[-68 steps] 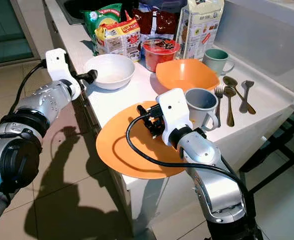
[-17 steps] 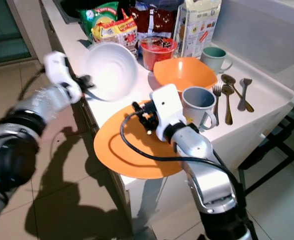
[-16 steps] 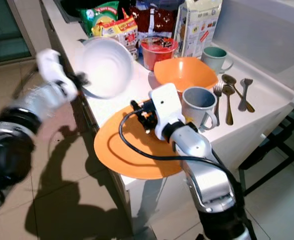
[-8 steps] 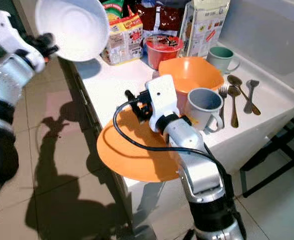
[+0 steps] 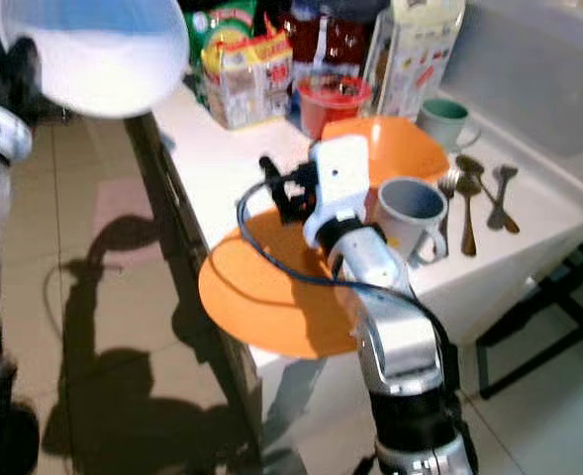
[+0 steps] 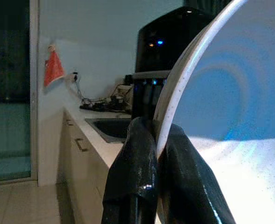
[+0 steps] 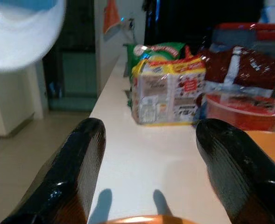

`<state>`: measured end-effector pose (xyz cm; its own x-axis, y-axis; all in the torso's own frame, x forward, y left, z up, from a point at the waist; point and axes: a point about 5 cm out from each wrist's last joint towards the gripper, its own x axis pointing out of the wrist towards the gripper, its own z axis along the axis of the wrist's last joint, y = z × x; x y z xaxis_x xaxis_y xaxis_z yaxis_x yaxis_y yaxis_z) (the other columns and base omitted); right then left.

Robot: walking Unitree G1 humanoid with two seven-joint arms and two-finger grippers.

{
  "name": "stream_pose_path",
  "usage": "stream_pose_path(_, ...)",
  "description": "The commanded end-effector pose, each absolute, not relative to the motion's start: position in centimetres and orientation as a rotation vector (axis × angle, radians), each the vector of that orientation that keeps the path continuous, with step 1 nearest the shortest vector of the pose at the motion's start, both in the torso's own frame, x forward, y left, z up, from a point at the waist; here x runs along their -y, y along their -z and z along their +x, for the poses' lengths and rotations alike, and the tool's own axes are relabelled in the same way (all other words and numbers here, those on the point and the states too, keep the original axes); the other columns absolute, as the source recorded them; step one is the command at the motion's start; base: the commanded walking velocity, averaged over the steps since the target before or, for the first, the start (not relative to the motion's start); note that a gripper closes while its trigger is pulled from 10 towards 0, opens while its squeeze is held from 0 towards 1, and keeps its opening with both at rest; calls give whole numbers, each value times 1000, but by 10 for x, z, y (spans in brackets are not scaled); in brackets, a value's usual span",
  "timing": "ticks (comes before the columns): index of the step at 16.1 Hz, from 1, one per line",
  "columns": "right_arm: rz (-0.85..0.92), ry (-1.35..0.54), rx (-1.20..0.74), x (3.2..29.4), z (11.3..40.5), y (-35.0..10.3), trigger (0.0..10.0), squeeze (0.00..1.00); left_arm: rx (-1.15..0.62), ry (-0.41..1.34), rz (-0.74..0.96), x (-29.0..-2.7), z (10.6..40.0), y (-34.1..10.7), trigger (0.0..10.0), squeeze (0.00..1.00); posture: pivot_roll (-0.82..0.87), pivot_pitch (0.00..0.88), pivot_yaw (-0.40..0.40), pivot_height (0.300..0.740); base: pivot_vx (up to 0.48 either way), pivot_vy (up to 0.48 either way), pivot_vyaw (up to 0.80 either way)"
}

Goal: Setting the table

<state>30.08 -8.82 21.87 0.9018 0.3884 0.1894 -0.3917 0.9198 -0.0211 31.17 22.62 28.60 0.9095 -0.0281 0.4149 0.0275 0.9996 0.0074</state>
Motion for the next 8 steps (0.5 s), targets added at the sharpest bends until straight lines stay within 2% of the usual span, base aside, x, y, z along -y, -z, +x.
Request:
stream_pose_path(1, 33, -390, 222, 92, 302, -224, 10000, 0, 459, 49, 11, -219, 301, -291, 4000, 0, 53, 0, -47, 740, 0, 0, 0)
stream_pose_path(2, 43, -393, 226, 93, 304, -226, 10000, 0, 458, 51, 31, -215, 298, -287, 8118, 0, 60, 0, -69, 740, 0, 0, 0)
stream_pose_path(3, 47, -391, 218, 94, 305, -224, 10000, 0, 455, 56, 62, -213, 295, -284, 10000, 0, 60, 0, -69, 740, 0, 0, 0)
stream_pose_path(8, 64, -359, 193, 95, 309, -221, 10000, 0, 359, 50, 97, -197, 286, -254, 10000, 0, 44, 0, -70, 740, 0, 0, 0)
